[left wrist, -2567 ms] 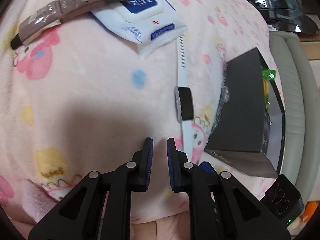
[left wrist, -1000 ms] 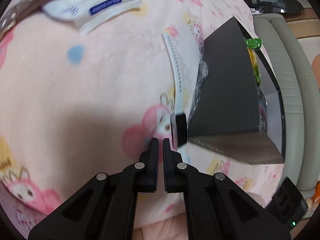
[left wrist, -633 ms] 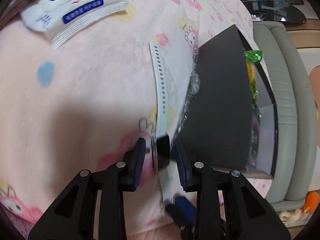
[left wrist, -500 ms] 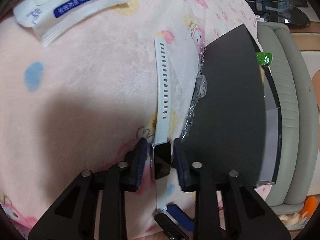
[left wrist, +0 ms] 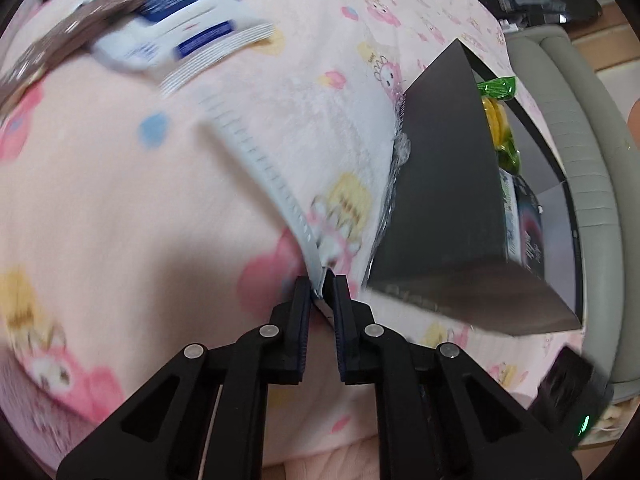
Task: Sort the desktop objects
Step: 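Grasp the smartwatch band with the left tool and lift it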
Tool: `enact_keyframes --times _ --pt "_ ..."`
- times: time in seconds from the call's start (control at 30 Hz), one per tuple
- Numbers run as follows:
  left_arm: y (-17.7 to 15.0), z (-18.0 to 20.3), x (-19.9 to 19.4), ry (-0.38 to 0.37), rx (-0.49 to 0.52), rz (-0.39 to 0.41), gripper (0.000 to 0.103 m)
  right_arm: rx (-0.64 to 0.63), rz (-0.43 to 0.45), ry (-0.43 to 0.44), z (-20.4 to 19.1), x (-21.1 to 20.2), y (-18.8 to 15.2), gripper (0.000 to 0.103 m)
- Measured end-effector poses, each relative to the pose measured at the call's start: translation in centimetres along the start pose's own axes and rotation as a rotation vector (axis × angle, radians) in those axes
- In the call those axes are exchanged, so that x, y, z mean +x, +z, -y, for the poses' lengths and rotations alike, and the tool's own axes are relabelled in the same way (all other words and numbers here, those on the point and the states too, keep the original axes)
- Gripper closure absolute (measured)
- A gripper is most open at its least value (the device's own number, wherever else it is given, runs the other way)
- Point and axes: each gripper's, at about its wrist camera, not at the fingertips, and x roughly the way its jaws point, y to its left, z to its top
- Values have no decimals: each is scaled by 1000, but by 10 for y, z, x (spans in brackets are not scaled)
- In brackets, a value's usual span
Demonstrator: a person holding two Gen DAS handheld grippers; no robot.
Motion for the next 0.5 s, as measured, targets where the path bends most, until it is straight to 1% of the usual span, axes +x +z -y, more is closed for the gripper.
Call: enact_keyframes --times 0.07,0.17,0.23,0.27,0.3,0.33,0.4,0.47,0.5 --pt "-9 -7 -3 -15 -16 -3 91 20 17 -5 0 -2 -2 83" --pt "-15 -12 -14 -33 -25 23 89 31 14 -2 -3 -2 -6 83" --pt "-16 -11 -23 -37 -20 53 87 40 -7 29 0 -10 -8 83" --pt "-17 -7 -23 -32 -13 68 86 37 -10 59 8 -10 1 83" --pt "-15 -2 -21 -18 -3 78 82 34 -10 83 26 -19 15 83" --pt "-12 3 -17 -2 9 85 82 36 -10 99 37 -30 20 83" --pt "-13 5 -17 32 29 86 82 45 -12 109 36 -32 21 83" --pt "-14 5 -17 64 40 88 81 63 -25 104 56 -58 18 83" --pt "-13 5 -16 76 42 90 80 73 -34 102 68 -62 21 83"
